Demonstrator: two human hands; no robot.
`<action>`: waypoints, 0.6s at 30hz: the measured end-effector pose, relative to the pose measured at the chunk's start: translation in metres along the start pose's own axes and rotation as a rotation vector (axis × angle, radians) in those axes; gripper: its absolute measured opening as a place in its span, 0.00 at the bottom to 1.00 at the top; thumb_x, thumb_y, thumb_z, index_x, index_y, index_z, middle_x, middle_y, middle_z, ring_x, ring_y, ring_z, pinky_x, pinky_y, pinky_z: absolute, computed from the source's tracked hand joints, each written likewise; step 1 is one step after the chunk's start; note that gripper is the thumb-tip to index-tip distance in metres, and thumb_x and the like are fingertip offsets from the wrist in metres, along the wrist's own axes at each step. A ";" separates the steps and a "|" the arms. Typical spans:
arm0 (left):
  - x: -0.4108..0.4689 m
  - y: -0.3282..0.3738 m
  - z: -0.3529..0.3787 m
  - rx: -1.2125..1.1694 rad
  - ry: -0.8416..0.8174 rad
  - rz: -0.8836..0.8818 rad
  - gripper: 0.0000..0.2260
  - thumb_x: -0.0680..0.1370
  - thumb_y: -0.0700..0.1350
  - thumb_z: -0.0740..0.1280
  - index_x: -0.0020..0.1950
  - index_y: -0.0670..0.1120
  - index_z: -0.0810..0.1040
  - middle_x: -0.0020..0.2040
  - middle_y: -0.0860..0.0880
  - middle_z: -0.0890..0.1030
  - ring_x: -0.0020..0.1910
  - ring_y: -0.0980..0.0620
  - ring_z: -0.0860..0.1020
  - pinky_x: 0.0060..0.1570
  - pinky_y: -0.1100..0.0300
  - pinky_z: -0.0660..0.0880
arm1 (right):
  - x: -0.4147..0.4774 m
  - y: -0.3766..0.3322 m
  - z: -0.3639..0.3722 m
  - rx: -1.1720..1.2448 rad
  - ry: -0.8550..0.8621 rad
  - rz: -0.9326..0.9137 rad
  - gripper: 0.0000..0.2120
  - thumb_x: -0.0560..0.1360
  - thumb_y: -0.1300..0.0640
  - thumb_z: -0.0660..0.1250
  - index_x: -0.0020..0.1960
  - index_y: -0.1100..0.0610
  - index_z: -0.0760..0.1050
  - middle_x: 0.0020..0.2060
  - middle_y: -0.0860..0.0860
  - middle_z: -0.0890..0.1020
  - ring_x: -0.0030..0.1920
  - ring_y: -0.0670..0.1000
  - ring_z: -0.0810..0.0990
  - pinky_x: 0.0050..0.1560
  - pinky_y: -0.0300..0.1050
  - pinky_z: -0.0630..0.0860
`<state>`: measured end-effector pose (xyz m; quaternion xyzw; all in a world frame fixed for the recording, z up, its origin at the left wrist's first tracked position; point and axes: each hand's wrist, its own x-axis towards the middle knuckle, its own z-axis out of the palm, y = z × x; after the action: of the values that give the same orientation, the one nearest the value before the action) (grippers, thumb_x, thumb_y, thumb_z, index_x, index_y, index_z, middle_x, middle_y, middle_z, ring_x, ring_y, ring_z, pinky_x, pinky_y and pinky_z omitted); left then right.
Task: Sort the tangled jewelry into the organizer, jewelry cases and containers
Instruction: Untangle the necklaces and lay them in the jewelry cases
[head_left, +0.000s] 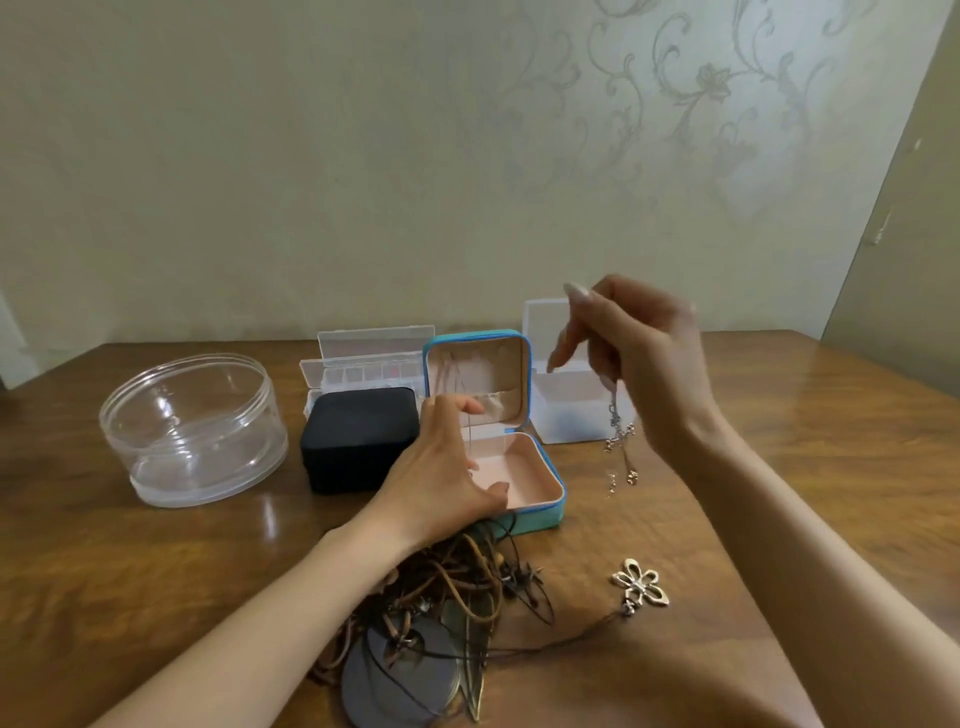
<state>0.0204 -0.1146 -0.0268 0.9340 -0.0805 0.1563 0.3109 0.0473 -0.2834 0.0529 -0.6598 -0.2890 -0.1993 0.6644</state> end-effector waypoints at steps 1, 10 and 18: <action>0.001 -0.001 0.000 -0.015 -0.018 -0.001 0.30 0.69 0.48 0.72 0.62 0.52 0.56 0.62 0.54 0.63 0.49 0.57 0.76 0.47 0.59 0.74 | 0.007 -0.006 0.001 0.043 -0.016 -0.004 0.17 0.77 0.62 0.64 0.30 0.61 0.68 0.25 0.56 0.80 0.21 0.48 0.62 0.22 0.36 0.59; 0.000 -0.004 0.003 -0.042 -0.021 0.014 0.34 0.70 0.49 0.73 0.67 0.52 0.55 0.66 0.51 0.62 0.51 0.58 0.76 0.50 0.61 0.75 | 0.034 -0.021 0.024 0.077 -0.137 0.025 0.18 0.77 0.62 0.63 0.29 0.59 0.68 0.24 0.56 0.79 0.19 0.47 0.62 0.21 0.33 0.58; 0.000 -0.005 0.005 -0.047 0.002 -0.016 0.29 0.69 0.50 0.73 0.64 0.53 0.61 0.64 0.54 0.60 0.51 0.57 0.75 0.51 0.60 0.74 | 0.015 0.009 0.033 0.024 -0.183 0.135 0.18 0.78 0.60 0.64 0.29 0.59 0.69 0.25 0.59 0.78 0.22 0.47 0.64 0.23 0.34 0.60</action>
<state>0.0228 -0.1136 -0.0328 0.9269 -0.0763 0.1529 0.3342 0.0603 -0.2483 0.0550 -0.6853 -0.3055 -0.0895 0.6550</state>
